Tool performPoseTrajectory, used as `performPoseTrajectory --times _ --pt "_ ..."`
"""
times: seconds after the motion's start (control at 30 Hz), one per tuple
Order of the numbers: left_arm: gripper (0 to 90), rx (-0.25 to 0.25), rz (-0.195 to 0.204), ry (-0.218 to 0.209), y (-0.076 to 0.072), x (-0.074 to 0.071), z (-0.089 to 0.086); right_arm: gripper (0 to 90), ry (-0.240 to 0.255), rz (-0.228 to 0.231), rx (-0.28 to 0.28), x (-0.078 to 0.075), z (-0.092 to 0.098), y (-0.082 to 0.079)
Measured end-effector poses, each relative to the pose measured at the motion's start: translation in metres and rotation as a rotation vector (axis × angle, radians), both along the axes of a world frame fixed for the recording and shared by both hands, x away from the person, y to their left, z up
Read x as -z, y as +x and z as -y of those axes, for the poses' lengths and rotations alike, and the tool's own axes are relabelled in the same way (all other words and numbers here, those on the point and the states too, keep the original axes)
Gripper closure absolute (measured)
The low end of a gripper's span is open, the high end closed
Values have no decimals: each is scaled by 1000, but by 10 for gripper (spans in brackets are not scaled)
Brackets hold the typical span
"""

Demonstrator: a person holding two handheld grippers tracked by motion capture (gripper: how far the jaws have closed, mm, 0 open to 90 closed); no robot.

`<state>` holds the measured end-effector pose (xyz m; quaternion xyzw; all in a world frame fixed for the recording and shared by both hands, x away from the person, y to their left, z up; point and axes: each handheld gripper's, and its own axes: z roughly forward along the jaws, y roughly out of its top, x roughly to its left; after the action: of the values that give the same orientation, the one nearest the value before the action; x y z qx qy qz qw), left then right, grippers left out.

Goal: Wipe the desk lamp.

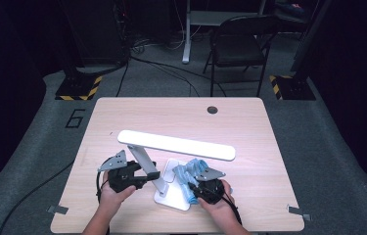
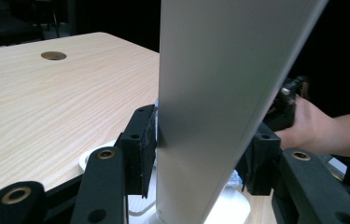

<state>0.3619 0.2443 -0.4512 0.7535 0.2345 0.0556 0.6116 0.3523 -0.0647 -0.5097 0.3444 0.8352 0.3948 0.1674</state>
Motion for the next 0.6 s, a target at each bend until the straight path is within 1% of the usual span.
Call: performPoseTrajectory --times 0.1,0.17,0.23,0.27,0.3,0.37,0.4,0.47,0.53,0.6 --pt "527 0 1 5 0 -1 -1 666 -1 -12 -2 -1 0 8" --pt "524 5 0 -2 0 0 0 666 -11 -19 -18 -2 1 17" --pt "519 10 5 3 -1 0 1 666 -3 -29 -3 -2 2 22" --pt "517 14 7 5 -1 0 1 666 -13 -28 -12 -3 2 26" --pt "515 12 8 12 -1 -1 1 666 -15 -28 -7 -3 2 29" --pt "510 17 10 9 -1 0 1 666 -15 -28 2 -3 2 34" --pt "508 30 6 9 -1 0 0 666 -14 -27 2 -3 2 37" --pt "505 29 9 8 -1 0 1 665 -3 -26 13 -2 2 46" --pt "503 25 11 11 -1 0 1 665 -1 -28 12 -2 3 50" --pt "502 33 13 13 -1 0 1 665 7 -38 23 -2 2 54"
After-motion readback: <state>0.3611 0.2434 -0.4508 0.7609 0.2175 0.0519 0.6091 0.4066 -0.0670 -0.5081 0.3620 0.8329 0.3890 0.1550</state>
